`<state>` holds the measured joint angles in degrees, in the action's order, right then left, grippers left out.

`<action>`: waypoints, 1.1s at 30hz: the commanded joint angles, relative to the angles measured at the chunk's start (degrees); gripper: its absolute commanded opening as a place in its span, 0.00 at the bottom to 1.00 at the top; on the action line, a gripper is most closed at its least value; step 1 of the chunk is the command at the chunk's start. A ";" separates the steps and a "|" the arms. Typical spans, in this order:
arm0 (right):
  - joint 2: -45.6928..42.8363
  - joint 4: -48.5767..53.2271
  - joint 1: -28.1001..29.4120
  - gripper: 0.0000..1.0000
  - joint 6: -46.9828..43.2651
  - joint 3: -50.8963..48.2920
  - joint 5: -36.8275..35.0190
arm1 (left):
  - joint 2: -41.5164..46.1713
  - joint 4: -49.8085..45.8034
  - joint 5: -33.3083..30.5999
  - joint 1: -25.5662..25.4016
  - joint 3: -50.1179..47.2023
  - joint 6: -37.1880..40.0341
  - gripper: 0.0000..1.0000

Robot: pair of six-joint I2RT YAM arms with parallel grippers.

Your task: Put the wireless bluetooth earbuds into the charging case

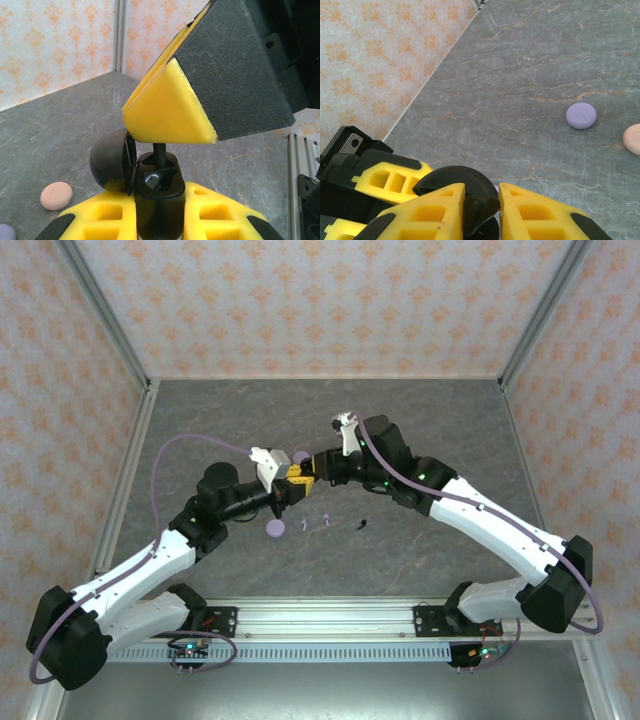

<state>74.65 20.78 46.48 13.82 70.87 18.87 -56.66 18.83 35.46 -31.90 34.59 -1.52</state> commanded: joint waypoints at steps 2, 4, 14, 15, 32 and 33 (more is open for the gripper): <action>0.93 3.47 0.81 0.23 -1.20 2.71 1.47 | 0.23 2.26 -0.03 -0.75 2.23 0.84 0.00; 1.15 4.76 0.81 0.23 -1.44 3.03 2.11 | 0.24 2.20 -0.13 -0.72 2.26 1.00 0.00; 2.57 8.97 0.84 0.23 -2.12 4.33 3.95 | -0.44 0.89 -0.41 -0.71 2.92 2.05 0.00; 2.94 9.02 0.93 0.23 -1.88 4.51 3.98 | -0.59 0.86 -0.16 -0.71 3.05 2.09 0.00; 5.23 15.30 1.33 0.23 -1.19 7.27 -4.89 | -1.52 -1.05 -2.06 -1.06 3.79 3.98 0.00; 5.24 15.53 1.36 0.23 -1.04 7.42 -5.65 | -1.56 -1.36 -2.14 -1.15 3.90 4.20 0.00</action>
<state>79.00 31.79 47.31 12.47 76.90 16.43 -58.54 15.40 34.61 -32.42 35.57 0.71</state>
